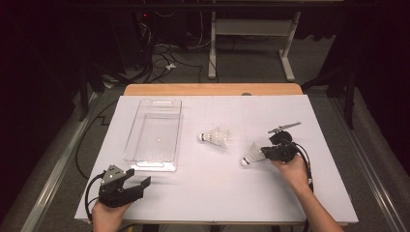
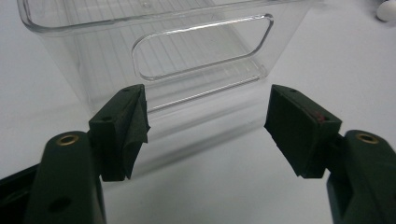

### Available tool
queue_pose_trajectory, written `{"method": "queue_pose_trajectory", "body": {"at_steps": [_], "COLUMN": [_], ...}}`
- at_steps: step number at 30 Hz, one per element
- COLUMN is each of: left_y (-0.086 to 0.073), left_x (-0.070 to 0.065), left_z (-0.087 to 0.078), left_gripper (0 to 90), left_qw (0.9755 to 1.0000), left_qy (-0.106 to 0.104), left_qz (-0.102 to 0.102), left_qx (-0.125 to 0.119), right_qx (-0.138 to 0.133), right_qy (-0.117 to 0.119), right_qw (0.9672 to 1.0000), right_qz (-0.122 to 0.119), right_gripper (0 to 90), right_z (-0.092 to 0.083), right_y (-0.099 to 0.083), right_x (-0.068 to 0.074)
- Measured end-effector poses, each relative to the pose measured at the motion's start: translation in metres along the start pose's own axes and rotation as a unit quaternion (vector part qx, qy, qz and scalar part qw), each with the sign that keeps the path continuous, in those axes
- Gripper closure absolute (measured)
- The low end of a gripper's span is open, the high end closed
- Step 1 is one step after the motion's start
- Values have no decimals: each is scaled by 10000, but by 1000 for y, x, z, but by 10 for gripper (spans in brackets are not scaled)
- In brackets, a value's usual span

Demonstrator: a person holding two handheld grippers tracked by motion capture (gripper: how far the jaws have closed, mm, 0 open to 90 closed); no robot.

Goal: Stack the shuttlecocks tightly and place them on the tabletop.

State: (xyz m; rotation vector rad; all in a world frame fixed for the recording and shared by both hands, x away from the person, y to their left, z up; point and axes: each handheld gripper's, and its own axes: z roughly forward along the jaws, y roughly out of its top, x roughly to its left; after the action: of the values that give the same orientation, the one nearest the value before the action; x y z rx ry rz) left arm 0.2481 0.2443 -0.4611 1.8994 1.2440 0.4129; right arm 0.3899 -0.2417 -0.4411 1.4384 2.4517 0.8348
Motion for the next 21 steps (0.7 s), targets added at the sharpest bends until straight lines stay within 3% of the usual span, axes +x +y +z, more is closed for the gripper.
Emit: {"method": "queue_pose_trajectory", "body": {"at_steps": [21], "left_y": [0], "left_x": [1], "left_z": [-1], "left_gripper": [308], "left_qw": [10000], "left_qy": [4], "left_qz": [-3], "left_qx": [5], "right_qx": [-8], "right_qy": [-90], "right_qw": [9999], "right_qz": [91], "right_gripper": [661], "right_z": [3], "right_y": [-8], "right_x": [-5]}}
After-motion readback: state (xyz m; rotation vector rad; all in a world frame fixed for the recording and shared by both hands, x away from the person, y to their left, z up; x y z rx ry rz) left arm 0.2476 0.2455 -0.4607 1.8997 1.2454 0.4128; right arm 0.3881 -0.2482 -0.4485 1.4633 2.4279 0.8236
